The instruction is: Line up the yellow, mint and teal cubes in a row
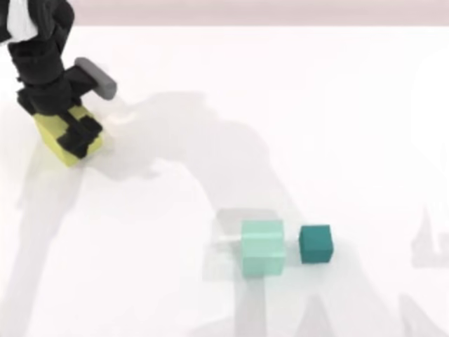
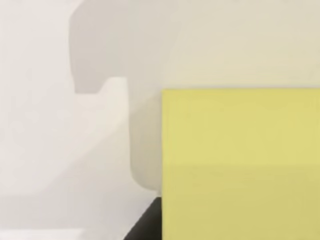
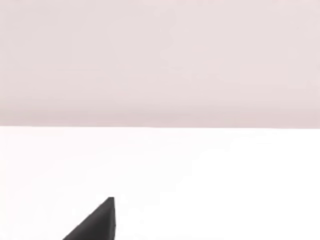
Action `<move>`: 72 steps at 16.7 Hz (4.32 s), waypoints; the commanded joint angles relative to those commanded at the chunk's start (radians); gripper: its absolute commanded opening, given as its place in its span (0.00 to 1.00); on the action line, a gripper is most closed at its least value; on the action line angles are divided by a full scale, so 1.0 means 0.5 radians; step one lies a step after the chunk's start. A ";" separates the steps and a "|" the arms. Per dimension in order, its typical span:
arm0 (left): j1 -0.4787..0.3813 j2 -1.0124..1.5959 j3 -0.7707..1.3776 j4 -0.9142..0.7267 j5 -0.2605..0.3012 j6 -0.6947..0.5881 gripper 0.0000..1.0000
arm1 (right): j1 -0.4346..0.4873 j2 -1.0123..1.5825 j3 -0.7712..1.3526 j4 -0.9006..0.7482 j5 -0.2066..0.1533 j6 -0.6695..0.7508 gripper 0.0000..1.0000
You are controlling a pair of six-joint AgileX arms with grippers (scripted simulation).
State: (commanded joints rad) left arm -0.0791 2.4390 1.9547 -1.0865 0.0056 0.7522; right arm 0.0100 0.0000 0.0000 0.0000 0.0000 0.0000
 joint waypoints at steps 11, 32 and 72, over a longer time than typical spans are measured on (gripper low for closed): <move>-0.008 -0.022 0.080 -0.089 0.001 0.007 0.00 | 0.000 0.000 0.000 0.000 0.000 0.000 1.00; -0.671 -0.777 -0.580 -0.238 -0.001 0.254 0.00 | 0.000 0.000 0.000 0.000 0.000 0.000 1.00; -1.097 -1.013 -1.463 0.449 0.000 0.397 1.00 | 0.000 0.000 0.000 0.000 0.000 0.000 1.00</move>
State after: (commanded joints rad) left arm -0.6277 1.9323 1.2230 -0.8622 0.0058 0.9506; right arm 0.0100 0.0000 0.0000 0.0000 0.0000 0.0000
